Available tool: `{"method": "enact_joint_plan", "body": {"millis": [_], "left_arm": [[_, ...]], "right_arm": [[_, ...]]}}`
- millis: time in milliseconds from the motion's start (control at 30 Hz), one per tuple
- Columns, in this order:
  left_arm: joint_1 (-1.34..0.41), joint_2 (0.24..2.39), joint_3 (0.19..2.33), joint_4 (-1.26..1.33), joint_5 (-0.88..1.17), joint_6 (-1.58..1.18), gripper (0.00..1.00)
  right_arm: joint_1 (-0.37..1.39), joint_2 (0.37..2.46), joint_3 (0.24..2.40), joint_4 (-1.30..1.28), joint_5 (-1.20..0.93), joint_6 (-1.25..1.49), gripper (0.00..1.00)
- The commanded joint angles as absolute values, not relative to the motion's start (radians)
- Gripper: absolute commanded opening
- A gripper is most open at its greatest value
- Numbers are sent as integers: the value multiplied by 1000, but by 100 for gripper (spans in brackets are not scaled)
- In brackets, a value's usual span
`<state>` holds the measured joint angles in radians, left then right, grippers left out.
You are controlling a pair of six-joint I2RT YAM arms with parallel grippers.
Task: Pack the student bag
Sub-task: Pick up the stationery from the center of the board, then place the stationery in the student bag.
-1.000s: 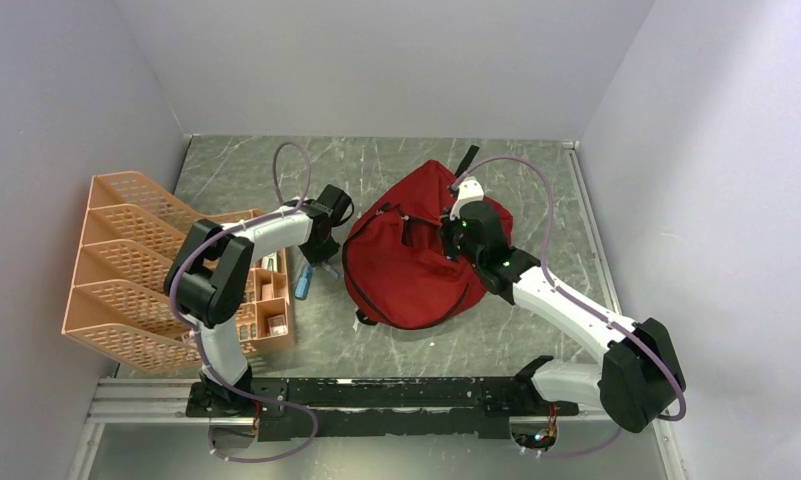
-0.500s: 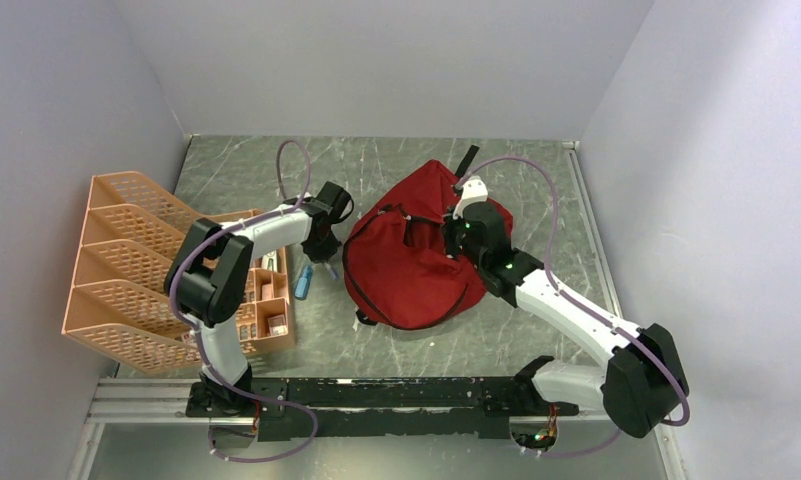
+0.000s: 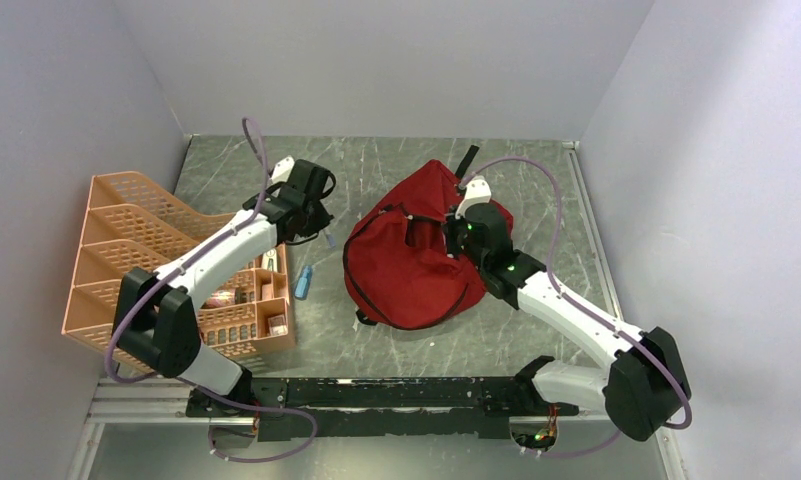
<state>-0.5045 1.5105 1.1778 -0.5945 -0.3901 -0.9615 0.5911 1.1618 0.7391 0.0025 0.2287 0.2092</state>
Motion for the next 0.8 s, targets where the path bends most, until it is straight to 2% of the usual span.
{"method": "enact_joint_plan", "body": {"millis": [0,100,333,767], "left_arm": [[-521,1481,1142,-383,-144,-822,5],[-594,1473,1104,-231,-60,-800,5],[-748,1536,1146,-119,0,-840,5],[-862,1671,1191,-25,71,-891,5]], "right_arm": [[599,1117,735,55,238,236,0],[599,1106,740,69,215,246,0],[598,1099,757,67,215,257,0],[599,1088,756,63,219,252,0]]}}
